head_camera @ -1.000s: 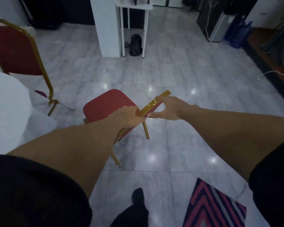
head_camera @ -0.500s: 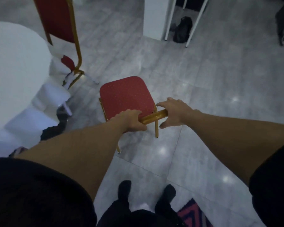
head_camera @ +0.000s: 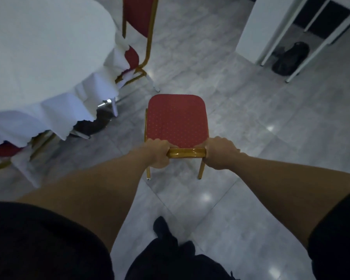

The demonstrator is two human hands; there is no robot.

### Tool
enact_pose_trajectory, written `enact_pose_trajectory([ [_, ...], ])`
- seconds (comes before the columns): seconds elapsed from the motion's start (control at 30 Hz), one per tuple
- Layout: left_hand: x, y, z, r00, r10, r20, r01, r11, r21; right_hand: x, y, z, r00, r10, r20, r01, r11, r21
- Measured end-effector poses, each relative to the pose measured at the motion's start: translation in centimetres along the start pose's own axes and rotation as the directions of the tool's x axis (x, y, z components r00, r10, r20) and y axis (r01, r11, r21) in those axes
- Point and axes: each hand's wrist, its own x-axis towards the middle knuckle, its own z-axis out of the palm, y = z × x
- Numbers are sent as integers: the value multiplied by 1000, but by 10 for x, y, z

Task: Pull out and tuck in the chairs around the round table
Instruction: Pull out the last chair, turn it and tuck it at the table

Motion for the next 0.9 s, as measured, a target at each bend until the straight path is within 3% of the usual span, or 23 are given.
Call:
enact_pose_trajectory([
  [0.37,-2,19,13,978,-203,-35,194,966,-173,39,15,-23,986,-162,26,164,972,-171],
  [0.63,-6,49,40,883,-463,-77,397,824,-404,60,21,-48,906,-410,108,422,852,-310],
  [0.9,-15,66,57,833,-553,20,472,690,-548,72,18,-49,821,-534,202,569,738,-364],
])
